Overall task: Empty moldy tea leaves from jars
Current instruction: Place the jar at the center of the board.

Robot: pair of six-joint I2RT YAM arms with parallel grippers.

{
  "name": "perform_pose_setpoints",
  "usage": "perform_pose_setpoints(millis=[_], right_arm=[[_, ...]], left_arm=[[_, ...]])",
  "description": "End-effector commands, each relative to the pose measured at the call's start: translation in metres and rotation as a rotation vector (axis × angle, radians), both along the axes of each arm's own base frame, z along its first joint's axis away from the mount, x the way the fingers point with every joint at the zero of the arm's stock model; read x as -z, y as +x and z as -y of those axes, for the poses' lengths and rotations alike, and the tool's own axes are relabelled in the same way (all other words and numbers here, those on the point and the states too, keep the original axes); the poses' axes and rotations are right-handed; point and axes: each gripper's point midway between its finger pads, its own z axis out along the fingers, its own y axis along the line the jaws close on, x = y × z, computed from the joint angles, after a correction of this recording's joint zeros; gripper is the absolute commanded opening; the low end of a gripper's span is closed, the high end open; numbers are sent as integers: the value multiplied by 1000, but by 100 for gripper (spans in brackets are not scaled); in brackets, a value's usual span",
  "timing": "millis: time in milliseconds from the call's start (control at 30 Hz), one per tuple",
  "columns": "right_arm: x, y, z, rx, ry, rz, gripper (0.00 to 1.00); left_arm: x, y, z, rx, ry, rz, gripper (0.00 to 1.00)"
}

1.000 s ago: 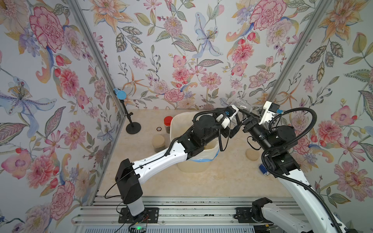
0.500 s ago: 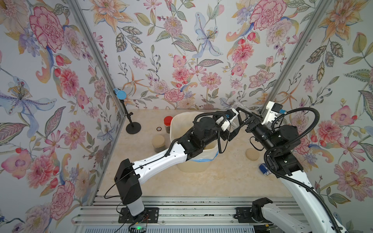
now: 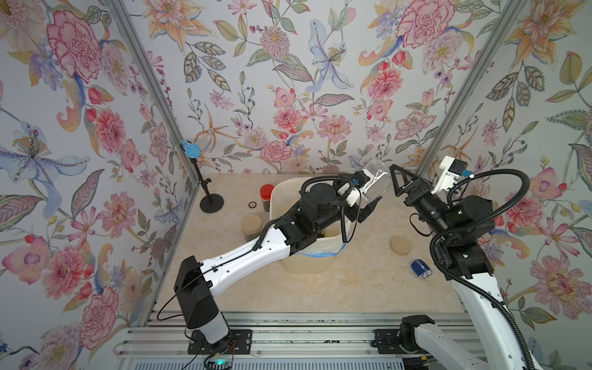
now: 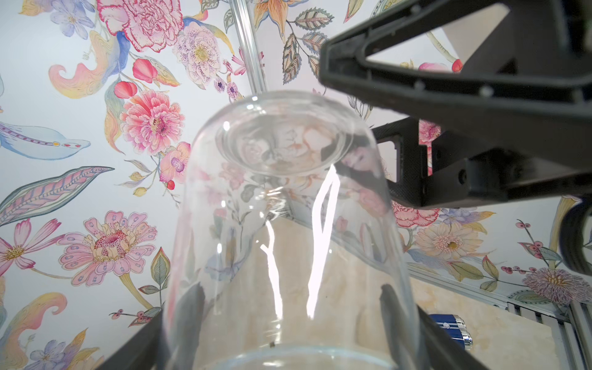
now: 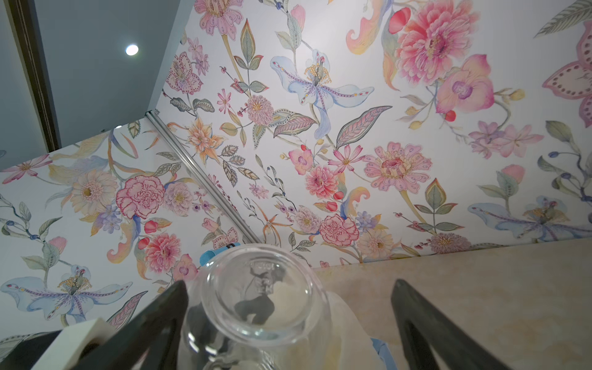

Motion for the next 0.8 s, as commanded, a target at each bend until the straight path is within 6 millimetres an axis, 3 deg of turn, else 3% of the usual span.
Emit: perform_pose_setpoints(millis=[0,133,400,433,533,767], right_arm=[[-24,-11,0,-41,76,71,100],[-11,6,-16,-131,132,-3,100],[-14,-16,26,35,18,55,100],[-12,-15,28,39,18,52,100],[-5,-9,29,34,19,41,100],[19,4,27,18,50,6,100]], left_arm=[[-52,-7,-26,-7,-130,81,49],[-50,-1,-23,-10,-146,67,48],[-50,2,-33,-25,-127,63,49],[-66,-5,-45,-33,-145,82,49],[-79,-8,-64,-67,-147,79,49],[-81,-16,-123,-179,-134,51,49]])
